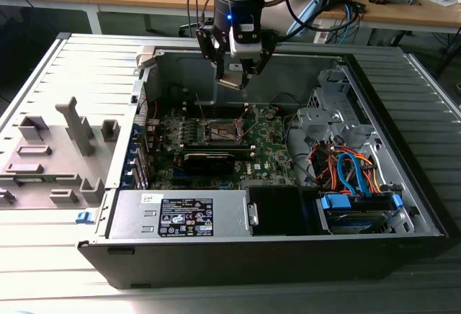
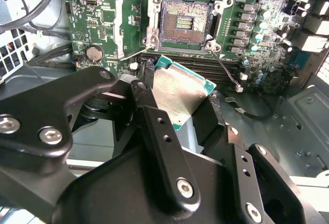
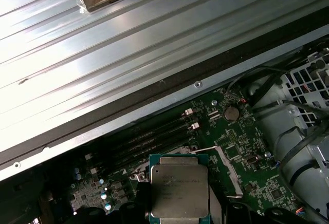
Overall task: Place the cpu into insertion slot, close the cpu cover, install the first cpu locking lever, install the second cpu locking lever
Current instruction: 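Place the cpu into insertion slot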
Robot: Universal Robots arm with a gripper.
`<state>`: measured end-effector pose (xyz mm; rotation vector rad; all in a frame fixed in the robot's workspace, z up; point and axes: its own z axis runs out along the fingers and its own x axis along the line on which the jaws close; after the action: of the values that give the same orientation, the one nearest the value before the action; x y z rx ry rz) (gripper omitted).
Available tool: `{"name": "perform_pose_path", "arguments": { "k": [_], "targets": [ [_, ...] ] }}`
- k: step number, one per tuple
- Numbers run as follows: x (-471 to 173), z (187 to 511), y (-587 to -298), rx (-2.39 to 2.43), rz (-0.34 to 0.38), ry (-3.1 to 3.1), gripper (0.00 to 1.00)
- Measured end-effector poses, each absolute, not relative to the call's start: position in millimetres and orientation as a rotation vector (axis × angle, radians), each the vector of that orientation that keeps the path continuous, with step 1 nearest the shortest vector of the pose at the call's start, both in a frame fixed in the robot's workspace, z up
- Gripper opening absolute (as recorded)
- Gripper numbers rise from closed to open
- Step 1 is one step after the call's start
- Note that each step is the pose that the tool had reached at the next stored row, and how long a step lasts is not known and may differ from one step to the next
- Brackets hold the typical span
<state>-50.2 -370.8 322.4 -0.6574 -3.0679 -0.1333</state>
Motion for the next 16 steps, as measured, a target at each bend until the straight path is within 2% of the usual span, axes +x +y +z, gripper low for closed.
{"name": "perform_pose_path", "arguments": {
  "k": [16],
  "targets": [
    [-50.2, 322.2, -370.8, -0.677, -0.133, -3.064, 0.54]
  ]
}}
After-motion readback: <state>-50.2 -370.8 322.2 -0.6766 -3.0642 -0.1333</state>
